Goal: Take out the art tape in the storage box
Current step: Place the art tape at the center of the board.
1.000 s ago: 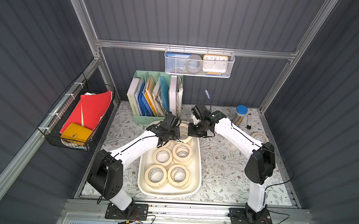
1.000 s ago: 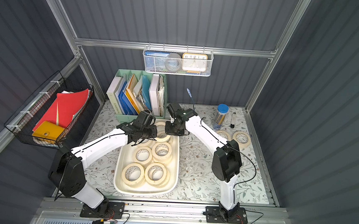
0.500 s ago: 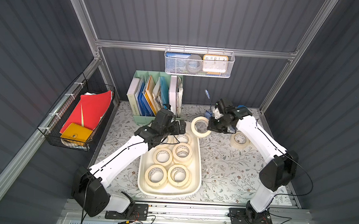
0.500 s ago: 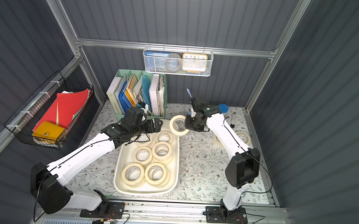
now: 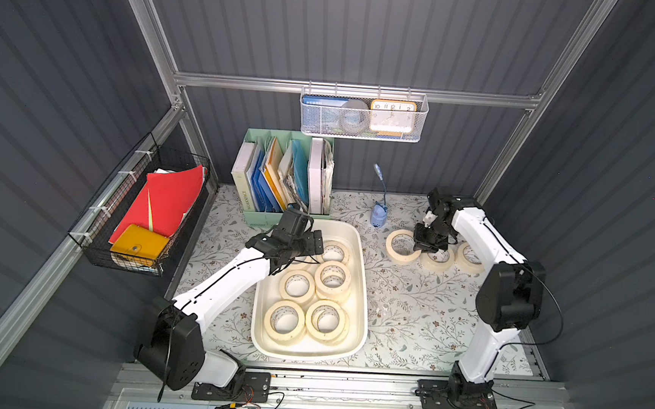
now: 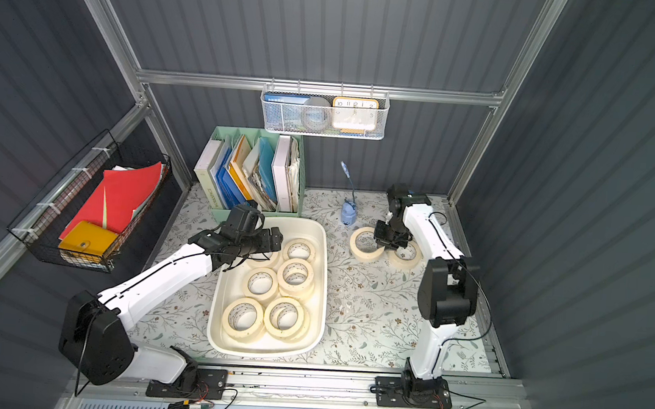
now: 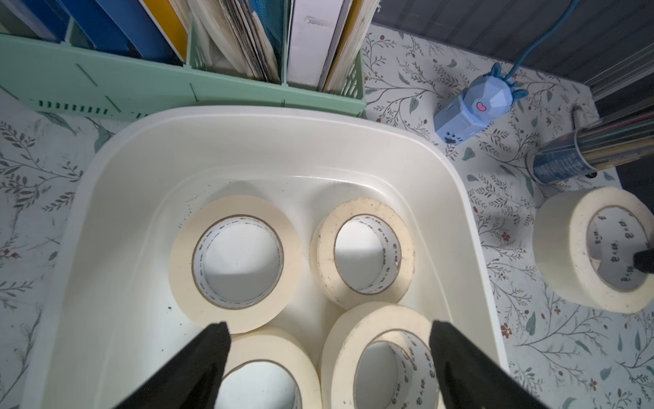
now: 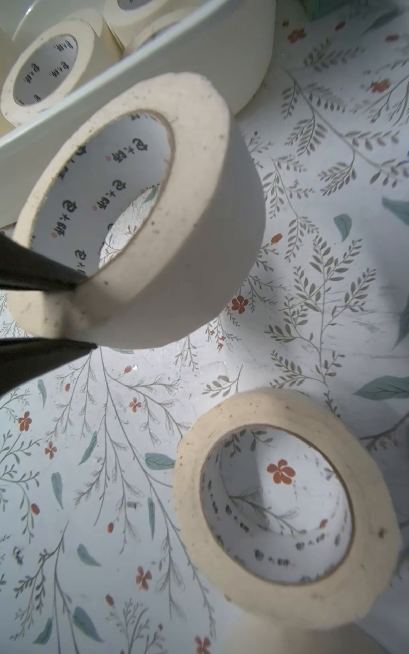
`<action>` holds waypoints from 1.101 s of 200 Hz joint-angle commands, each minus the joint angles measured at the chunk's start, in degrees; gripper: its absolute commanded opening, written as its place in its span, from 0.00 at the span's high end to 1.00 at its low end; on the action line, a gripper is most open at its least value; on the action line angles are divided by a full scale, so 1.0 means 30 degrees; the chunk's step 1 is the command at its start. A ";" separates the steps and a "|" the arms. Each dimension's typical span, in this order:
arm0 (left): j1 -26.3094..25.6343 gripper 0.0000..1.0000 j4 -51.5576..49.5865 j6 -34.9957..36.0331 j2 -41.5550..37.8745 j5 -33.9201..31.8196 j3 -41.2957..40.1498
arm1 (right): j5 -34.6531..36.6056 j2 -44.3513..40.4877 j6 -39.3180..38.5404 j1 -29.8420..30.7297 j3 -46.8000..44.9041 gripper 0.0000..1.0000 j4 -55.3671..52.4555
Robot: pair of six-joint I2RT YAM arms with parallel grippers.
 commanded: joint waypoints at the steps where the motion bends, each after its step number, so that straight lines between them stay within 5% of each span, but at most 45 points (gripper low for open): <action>1: -0.0293 0.08 -0.0671 -0.0029 -0.0331 0.0420 -0.1099 | -0.0439 0.1203 -0.0525 -0.0417 0.1529 1.00 -0.0247; 59: -0.0867 0.11 0.0154 -0.0366 0.0347 0.0841 -0.1486 | -0.0713 0.4178 -0.0473 -0.1614 0.2748 1.00 0.0417; 140: -0.0929 0.11 0.0061 -0.0259 0.1013 0.0877 -0.1091 | -0.0359 0.4654 -0.0752 -0.1950 0.1744 1.00 0.1811; 167: -0.0929 0.11 0.0138 -0.0322 0.1041 0.0861 -0.1097 | -0.0668 0.3690 -0.0765 -0.1844 0.0719 0.78 0.2296; 220: -0.0958 0.11 0.0302 -0.0255 0.1728 0.1360 -0.0795 | -0.0568 0.0749 -0.0785 -0.1118 -0.0010 0.64 0.2030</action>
